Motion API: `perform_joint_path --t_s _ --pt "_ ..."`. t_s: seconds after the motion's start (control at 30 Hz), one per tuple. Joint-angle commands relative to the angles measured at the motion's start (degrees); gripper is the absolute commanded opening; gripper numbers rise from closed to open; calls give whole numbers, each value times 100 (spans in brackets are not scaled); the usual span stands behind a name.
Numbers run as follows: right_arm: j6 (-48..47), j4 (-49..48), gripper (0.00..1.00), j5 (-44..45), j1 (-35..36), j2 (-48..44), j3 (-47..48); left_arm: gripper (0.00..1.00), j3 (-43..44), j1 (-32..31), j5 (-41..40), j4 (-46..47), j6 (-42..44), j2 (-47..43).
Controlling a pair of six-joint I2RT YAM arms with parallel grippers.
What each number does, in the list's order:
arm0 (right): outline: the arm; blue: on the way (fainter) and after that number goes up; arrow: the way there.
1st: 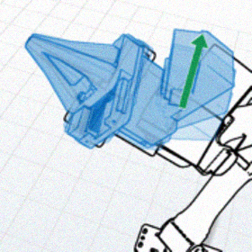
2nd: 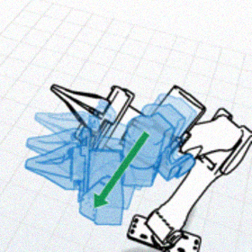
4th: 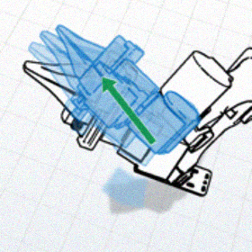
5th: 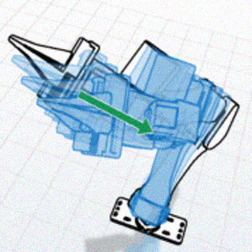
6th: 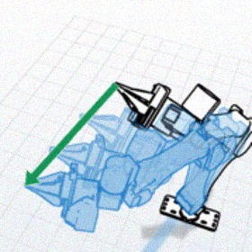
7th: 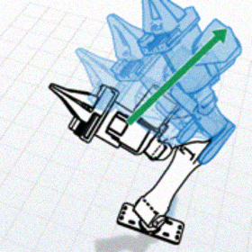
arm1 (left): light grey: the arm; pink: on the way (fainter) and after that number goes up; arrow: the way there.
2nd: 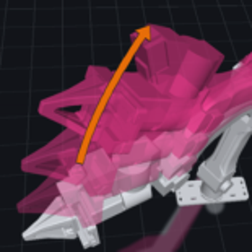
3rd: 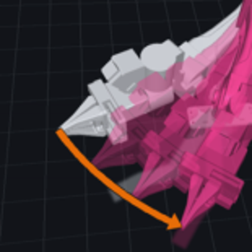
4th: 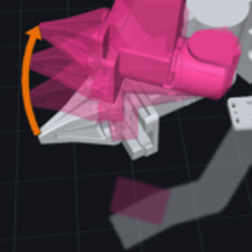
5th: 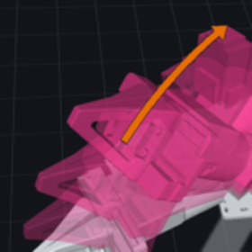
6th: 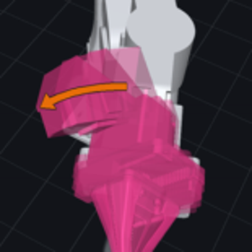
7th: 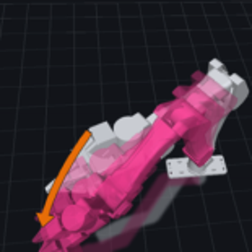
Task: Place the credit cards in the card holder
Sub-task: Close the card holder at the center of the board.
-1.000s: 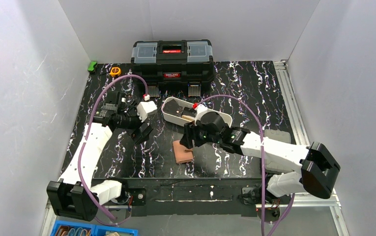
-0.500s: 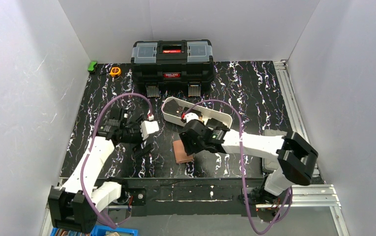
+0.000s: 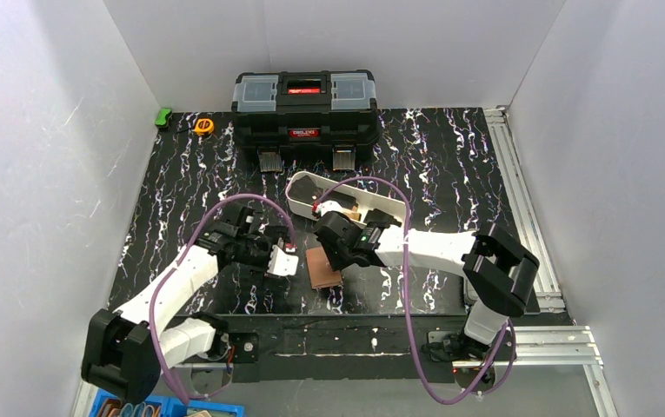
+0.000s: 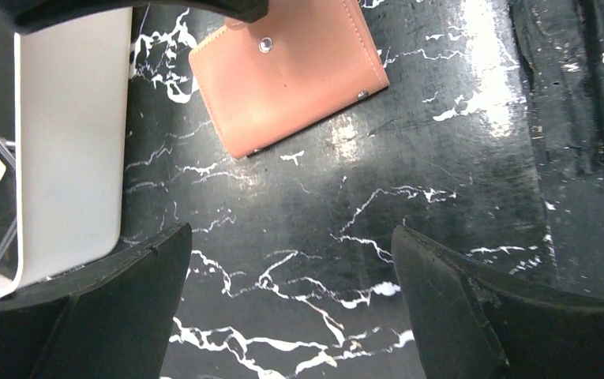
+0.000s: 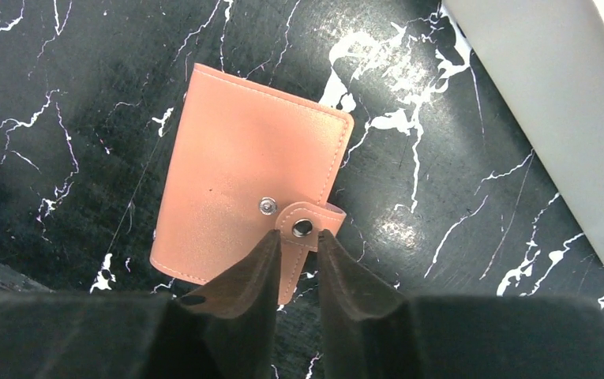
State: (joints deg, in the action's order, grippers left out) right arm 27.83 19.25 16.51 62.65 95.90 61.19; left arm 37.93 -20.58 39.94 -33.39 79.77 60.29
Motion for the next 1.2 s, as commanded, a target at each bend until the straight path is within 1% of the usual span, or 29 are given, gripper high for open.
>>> perform_joint_path --t_s 0.0,0.1,0.17,0.3,0.37,0.5,0.6,0.63,0.67,0.7,0.73,0.77,0.8,0.87,1.03,1.17 --pt "-52 -251 28 83 20 12 174 98 -313 -239 166 765 285 65" --pt "-63 -372 23 48 24 13 148 98 -528 -303 275 1117 487 87" --pt "-66 -401 18 26 19 37 182 98 -584 -331 334 1199 607 152" --pt "-44 -493 6 -34 17 32 168 98 -677 -342 378 1570 525 351" --pt "-15 -536 2 -63 16 2 134 98 -744 -349 412 1706 502 425" --pt "37 -789 1 -327 15 -124 -39 98 -745 -378 404 1751 487 547" --pt "73 -771 1 -349 15 -263 -146 98 -751 -384 426 1812 339 522" --pt "88 -536 20 -189 24 -250 -71 98 -806 -386 472 1908 286 475" --pt "122 -525 44 50 20 -365 -213 98 -849 -402 488 1964 302 454" --pt "120 -553 49 191 19 -500 -315 98 -908 -410 480 1996 350 430" --pt "124 -446 50 319 19 -562 -299 95 -984 -414 463 2011 384 380" --pt "82 -300 48 433 19 -558 -213 85 -1148 -412 416 2045 439 207" --pt "91 -212 47 491 19 -572 -162 81 -1213 -417 388 2036 446 117" --pt "137 -123 46 677 19 -692 -264 75 -1298 -421 402 2003 497 -50" --pt "91 -80 45 663 19 -565 -177 75 -1303 -449 426 1985 544 -81" --pt "137 24 42 759 20 -468 -80 75 -1280 -481 409 1961 479 -116"
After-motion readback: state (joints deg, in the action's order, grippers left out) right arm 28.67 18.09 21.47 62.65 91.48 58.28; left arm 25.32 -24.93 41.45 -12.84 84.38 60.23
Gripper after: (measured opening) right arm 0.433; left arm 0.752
